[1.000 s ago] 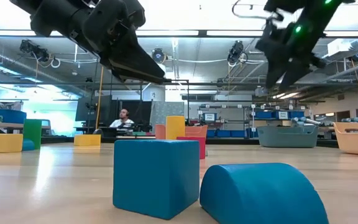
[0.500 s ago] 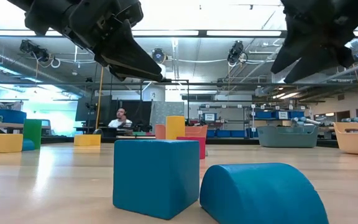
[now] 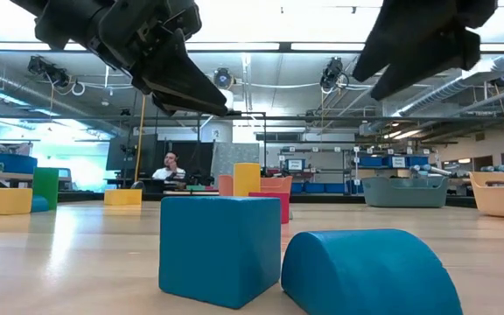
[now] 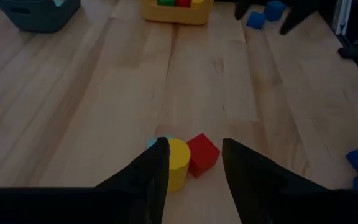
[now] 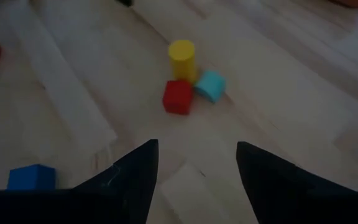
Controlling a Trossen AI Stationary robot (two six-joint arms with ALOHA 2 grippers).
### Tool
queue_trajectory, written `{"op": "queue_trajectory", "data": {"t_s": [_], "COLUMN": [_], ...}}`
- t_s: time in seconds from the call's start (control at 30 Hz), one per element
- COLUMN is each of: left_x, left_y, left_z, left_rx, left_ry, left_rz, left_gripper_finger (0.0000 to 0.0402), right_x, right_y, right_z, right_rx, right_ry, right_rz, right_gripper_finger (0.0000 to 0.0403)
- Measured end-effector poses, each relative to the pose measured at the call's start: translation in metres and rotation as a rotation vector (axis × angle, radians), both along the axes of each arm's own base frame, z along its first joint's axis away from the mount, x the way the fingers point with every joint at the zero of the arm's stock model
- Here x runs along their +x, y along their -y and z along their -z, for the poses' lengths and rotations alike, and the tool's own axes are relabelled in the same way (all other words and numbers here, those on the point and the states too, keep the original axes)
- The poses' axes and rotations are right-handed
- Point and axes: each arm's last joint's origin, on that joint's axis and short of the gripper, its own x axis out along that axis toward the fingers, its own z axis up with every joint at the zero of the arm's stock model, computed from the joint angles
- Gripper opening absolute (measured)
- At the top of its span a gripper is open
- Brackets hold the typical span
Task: Sort blocks by size
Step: Put the yellow cylinder block into the orange bin
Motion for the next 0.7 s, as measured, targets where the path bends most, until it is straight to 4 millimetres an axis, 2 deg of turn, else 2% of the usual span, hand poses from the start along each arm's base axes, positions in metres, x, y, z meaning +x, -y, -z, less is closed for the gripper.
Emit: {"op": "queue_trajectory", "data": {"t_s": [0.3,0.43,0.7], "left_x": [-0.001,-0.005,-0.045], "left_y": [0.000,-0.001,-0.018], "left_z": [0.001,-0.006,-0.023], "left_rx": [0.006,0.024,0.079], "left_ry": [-0.015,-0.001,0.092], "left_rz": [0.001,0.007,-0.076], "left_gripper_finger": [0.0157,0.0157,0.0157], "right_x": [0.027,0.035,0.047], "right_y": [0.000,0.005,0.020], "right_z": [0.021,0.026,0.024], "right_rx": [-0.046,-0.047,-0.060], "right_ry": [-0.011,-0.004,0.020], "right_rz": [-0.043,-0.031,-0.022], "right_gripper_finger": [0.0233,0.0231,0.0233]}}
